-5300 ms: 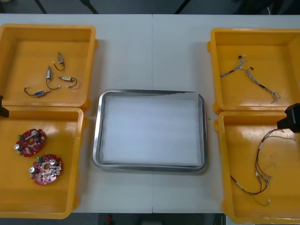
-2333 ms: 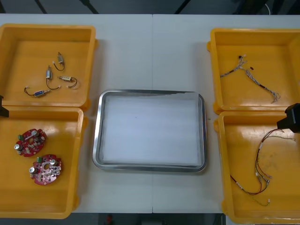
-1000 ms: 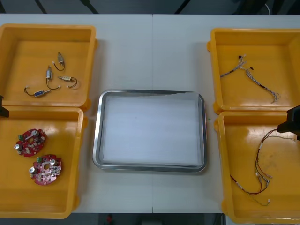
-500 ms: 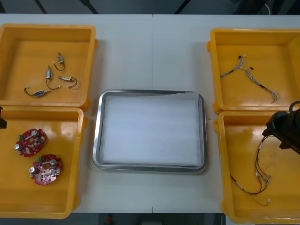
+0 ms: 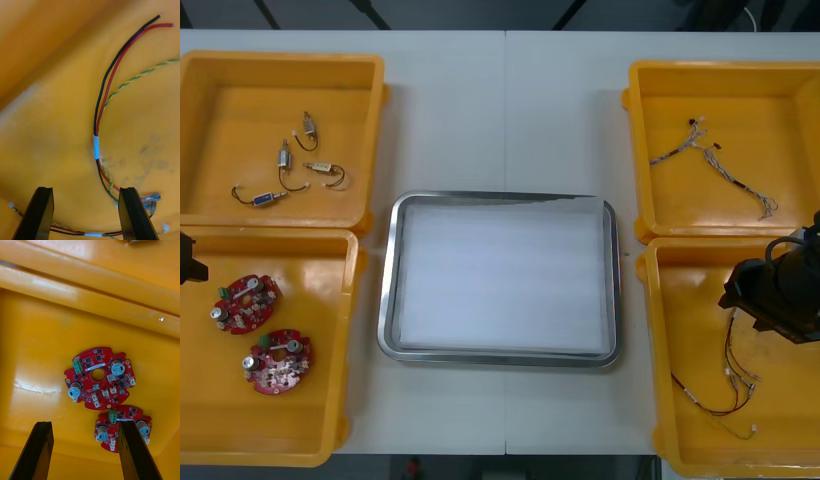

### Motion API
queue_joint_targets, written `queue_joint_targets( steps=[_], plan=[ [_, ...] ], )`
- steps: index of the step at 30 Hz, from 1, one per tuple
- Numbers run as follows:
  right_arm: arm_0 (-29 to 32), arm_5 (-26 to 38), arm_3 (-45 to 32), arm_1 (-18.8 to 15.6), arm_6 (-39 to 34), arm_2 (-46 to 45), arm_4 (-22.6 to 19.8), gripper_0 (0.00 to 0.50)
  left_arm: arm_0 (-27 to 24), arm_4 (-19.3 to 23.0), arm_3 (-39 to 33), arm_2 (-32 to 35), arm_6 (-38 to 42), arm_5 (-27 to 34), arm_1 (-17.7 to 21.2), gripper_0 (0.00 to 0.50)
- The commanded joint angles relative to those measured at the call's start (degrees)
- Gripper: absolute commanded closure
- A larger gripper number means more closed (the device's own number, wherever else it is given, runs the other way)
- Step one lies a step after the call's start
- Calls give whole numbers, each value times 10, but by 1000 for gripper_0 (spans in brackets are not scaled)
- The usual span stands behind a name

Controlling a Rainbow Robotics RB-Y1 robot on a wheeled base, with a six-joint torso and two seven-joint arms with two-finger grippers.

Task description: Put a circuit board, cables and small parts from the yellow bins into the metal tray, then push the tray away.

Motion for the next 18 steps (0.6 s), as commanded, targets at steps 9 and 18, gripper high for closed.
queue_joint_targets(
  steps=[9,18],
  plan=[
    [12,-26,28,23,20,14,32,0,31,41,76,-1,-177,-55,23,0],
    [14,-43,45,39,25,20,42,0,31,24,86,-42,-197,-109,15,0]
  ],
)
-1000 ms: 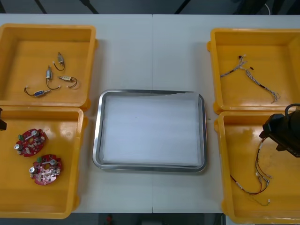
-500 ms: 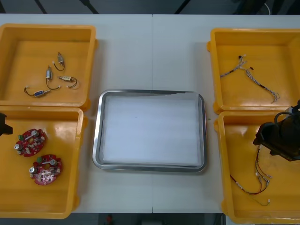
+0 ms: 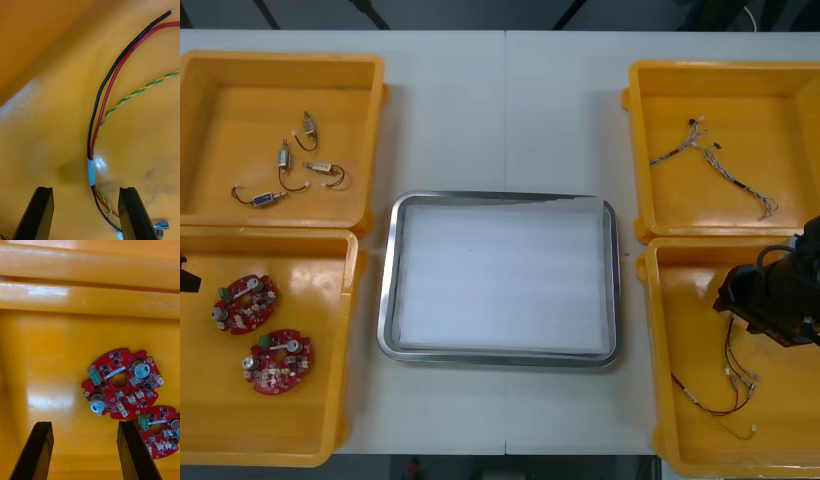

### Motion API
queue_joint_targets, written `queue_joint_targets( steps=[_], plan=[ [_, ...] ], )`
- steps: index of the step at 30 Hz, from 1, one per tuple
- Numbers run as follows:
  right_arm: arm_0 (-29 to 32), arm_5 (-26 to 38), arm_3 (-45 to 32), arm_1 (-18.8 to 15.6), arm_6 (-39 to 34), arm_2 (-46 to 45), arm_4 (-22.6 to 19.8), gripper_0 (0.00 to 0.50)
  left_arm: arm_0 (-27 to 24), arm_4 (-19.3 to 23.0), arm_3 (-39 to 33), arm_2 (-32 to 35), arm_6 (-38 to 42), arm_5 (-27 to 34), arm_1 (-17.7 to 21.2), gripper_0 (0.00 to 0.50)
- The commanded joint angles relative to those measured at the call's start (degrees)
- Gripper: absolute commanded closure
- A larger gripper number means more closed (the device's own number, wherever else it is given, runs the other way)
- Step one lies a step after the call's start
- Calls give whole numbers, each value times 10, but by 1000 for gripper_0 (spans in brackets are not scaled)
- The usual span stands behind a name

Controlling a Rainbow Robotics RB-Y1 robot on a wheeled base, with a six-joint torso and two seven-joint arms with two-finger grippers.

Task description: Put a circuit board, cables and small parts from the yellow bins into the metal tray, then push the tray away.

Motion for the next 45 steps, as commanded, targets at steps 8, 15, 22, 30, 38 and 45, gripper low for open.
queue_joint_targets(
  steps=[8,15,22,30,38,45],
  plan=[
    [8,-8,3,14,9,25,27,0,11,-26,3,-66,2,-59,15,0],
    [9,-9,5,17,7,29,31,0,12,-37,4,-89,-17,-81,14,0],
    [9,-35,28,26,14,29,31,0,18,-33,16,-90,-61,-94,15,0],
    [9,-36,30,28,15,29,31,500,32,-33,19,-90,-80,-117,15,0],
    [8,-27,21,27,19,28,28,500,39,-33,19,-90,-92,-117,15,0],
    [9,61,-51,18,31,-14,27,500,39,-33,19,-97,-94,-125,13,0]
  ],
)
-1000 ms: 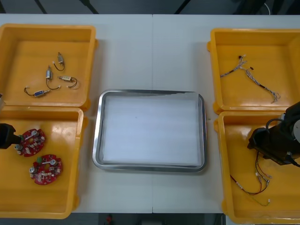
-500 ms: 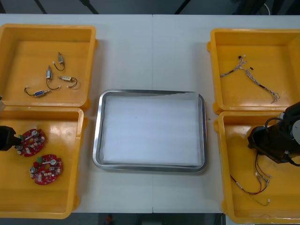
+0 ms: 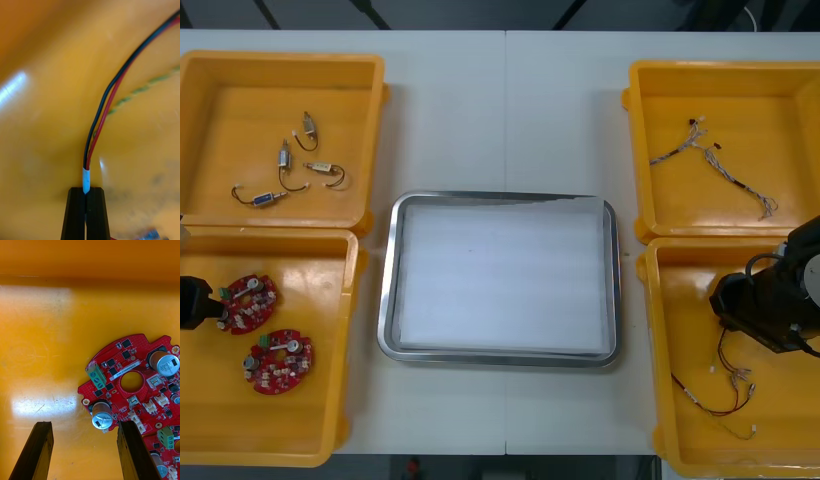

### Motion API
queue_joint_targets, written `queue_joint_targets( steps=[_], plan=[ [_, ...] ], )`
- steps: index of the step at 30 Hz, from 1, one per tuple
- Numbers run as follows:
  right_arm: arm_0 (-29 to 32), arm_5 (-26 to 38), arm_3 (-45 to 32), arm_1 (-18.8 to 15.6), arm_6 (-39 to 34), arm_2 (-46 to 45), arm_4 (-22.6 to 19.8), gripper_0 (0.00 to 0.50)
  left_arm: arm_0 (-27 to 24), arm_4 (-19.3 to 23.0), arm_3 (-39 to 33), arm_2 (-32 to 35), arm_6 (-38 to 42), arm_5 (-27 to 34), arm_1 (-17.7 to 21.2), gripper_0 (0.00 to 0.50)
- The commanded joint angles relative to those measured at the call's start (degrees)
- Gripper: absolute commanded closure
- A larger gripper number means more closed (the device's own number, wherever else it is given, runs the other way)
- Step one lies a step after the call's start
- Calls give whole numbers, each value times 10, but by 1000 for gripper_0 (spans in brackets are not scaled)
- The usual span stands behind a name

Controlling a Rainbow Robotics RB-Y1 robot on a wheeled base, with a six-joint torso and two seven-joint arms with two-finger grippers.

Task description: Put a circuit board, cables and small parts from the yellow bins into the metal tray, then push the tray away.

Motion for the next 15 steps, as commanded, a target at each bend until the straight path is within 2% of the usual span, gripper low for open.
queue_joint_targets(
  steps=[1,7,12,15],
  plan=[
    [10,62,-65,4,33,-42,0,500,14,-1,2,-15,-83,-20,14,0],
    [8,137,-139,4,47,-92,-4,500,12,-1,17,-38,-85,-59,14,0],
    [8,176,-195,-4,65,-119,-9,500,12,-1,18,-39,-88,-59,13,0],
    [8,191,-217,-10,108,-134,-15,500,12,-2,19,-41,-88,-59,14,0]
  ],
)
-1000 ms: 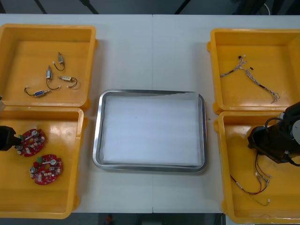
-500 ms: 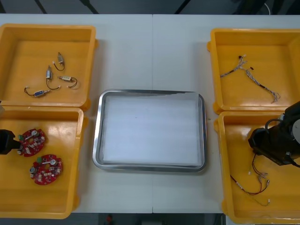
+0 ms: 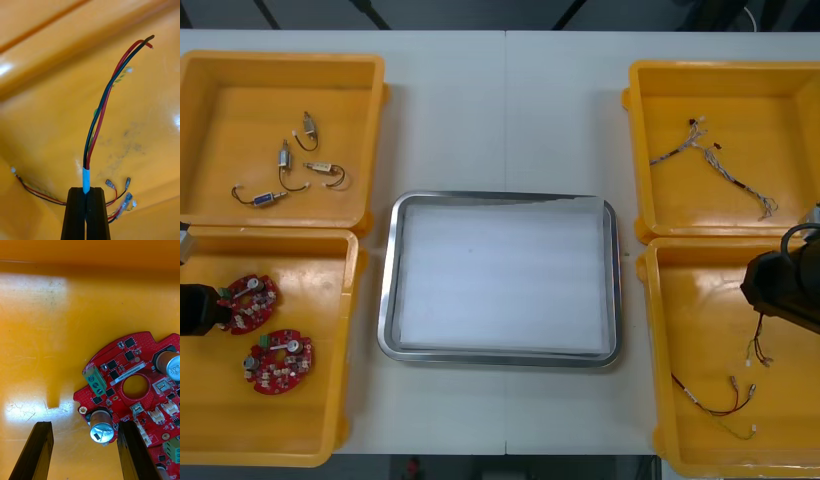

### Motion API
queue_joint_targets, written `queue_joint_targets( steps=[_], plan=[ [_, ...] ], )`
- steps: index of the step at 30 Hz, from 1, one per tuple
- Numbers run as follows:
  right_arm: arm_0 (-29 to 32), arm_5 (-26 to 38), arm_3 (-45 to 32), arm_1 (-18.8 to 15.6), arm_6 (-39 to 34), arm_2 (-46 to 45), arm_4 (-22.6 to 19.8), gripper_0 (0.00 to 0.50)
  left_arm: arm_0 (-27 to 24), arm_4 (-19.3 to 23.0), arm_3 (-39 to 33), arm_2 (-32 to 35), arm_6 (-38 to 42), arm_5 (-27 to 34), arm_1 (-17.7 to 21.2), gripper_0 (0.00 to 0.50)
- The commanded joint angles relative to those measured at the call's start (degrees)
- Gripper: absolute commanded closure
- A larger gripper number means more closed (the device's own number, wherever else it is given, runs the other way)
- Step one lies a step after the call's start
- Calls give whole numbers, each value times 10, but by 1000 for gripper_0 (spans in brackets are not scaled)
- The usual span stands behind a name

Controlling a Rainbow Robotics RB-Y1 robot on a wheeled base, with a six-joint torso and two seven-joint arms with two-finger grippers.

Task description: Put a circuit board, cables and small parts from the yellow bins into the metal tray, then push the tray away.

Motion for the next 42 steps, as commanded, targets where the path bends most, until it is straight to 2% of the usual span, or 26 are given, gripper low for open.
queue_joint_targets(
  steps=[1,10,12,15,18,22,23,24,26,27,28,29,34,42],
  plan=[
    [7,22,-45,-10,89,-39,-12,500,11,-1,2,-6,-88,-6,14,0],
    [-3,57,-53,-30,181,-94,-101,500,10,-2,2,-8,-89,-7,14,0],
    [-10,64,-54,-34,190,-96,-109,500,10,-2,2,-8,-90,-9,13,0],
    [-35,68,-58,-46,217,-96,-127,500,9,-2,2,-8,-92,-9,13,0],
    [-58,68,-59,-50,240,-95,-149,500,9,-4,2,-8,-93,-9,14,25],
    [-79,68,-60,-59,265,-95,-179,500,9,-5,2,-8,-94,-9,14,81],
    [-88,68,-60,-61,282,-95,-192,500,9,-7,2,-10,-94,-9,14,131],
    [-91,68,-61,-62,287,-95,-196,500,9,-9,2,-10,-94,-9,14,154],
    [-98,68,-63,-64,303,-94,-204,500,9,-10,3,-12,-94,-9,14,252],
    [-101,68,-64,-66,315,-94,-210,500,9,-11,2,-12,-94,-9,12,346],
    [-103,68,-65,-67,319,-94,-211,500,9,-12,2,-12,-94,-9,12,377],
    [-107,68,-65,-69,330,-91,-217,500,9,-12,3,-11,-94,-9,10,451],
    [-125,68,-79,-85,336,-61,-218,500,9,-14,3,-14,-94,-9,10,500],
    [-168,68,-85,-98,330,5,-216,500,9,-13,2,-14,-96,-9,10,500]
  ],
)
